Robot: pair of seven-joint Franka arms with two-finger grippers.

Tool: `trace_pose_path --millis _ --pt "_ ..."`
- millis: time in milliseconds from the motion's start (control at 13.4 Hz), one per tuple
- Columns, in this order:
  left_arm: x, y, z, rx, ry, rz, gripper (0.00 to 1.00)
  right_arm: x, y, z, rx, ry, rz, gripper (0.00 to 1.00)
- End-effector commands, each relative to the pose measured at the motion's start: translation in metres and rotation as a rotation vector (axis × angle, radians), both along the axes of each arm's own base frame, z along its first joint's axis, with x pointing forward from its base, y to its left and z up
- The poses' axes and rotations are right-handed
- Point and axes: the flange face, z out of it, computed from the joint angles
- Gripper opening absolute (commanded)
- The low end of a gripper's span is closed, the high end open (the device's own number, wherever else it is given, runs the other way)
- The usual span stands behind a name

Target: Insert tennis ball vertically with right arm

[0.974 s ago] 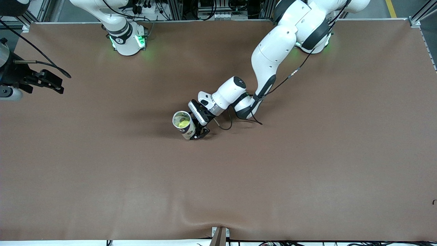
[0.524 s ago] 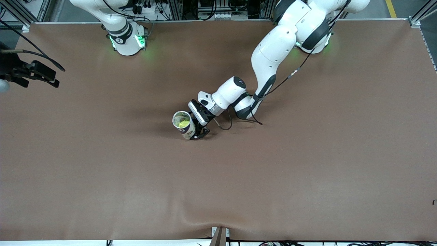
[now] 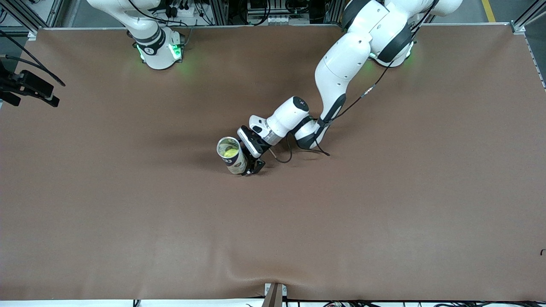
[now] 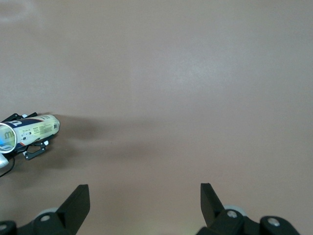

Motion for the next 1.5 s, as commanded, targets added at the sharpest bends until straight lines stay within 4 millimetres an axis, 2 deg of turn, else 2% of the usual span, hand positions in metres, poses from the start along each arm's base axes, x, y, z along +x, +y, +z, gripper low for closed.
trace_pose_path --millis 0,150,449,674,899,1198,1423 --pt "-0.008 0.01 -0.015 0.018 0.028 0.009 1.0 -0.001 0.0 0.001 -0.019 0.008 0.008 1.0" --pt "-0.008 0.021 -0.015 0.035 0.043 0.016 1.0 -0.001 0.001 0.0 -0.019 0.011 0.01 1.0" --pt "-0.022 0.042 0.003 0.073 0.071 0.011 1.0 -0.003 0.001 -0.004 -0.02 0.019 0.012 1.0" --pt "-0.021 0.067 0.022 0.095 0.08 0.028 1.0 -0.005 0.0 -0.003 -0.02 0.02 0.009 1.0" --pt "-0.011 0.093 0.038 0.111 0.081 0.057 1.0 -0.006 0.006 -0.006 -0.023 0.026 0.021 1.0" --pt "0.014 0.133 0.055 0.131 0.09 0.122 1.0 -0.01 0.01 -0.008 -0.043 0.027 0.03 1.0" --pt "0.025 0.152 0.068 0.155 0.103 0.151 1.0 -0.013 0.003 -0.009 -0.043 0.028 0.018 1.0"
